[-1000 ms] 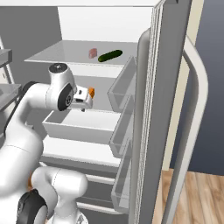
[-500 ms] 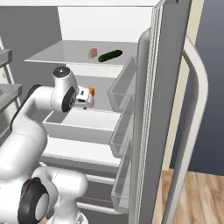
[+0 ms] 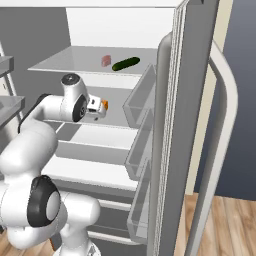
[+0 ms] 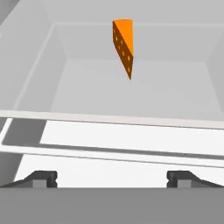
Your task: Take the cheese, steak, and cucumber from the fridge and place them on the plate on the dining counter to create an appetizer plate.
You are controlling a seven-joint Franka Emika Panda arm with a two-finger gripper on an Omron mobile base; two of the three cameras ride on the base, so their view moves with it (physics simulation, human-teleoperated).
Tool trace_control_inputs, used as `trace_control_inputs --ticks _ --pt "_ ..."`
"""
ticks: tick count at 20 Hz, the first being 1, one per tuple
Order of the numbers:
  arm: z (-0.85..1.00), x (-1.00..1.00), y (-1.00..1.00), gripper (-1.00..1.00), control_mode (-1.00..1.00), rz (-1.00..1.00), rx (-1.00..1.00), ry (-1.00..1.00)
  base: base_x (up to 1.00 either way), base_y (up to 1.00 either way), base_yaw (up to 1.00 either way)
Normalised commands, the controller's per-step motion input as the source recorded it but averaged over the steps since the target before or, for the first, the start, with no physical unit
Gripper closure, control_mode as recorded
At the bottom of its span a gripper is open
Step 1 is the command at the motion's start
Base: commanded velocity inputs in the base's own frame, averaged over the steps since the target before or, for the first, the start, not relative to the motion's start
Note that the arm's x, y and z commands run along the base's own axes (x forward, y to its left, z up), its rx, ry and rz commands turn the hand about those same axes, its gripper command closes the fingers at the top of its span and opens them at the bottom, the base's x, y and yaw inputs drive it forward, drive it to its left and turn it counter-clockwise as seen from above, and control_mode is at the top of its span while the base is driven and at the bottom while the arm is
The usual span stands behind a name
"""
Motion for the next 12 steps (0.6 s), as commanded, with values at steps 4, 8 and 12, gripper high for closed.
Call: trace_control_inputs --ticks 4,8,12 --pt "-0.01 0.12 0.0 -1.0 -1.0 0.0 0.0 -0.06 0.0 0.0 0.0" --pt "-0.01 0.11 -0.03 -1.0 -1.0 0.0 0.0 -0.06 0.0 0.0 0.0" --pt "-0.23 0.03 -0.11 -1.0 -1.0 0.0 0.0 -0.14 0.0 0.0 0.0"
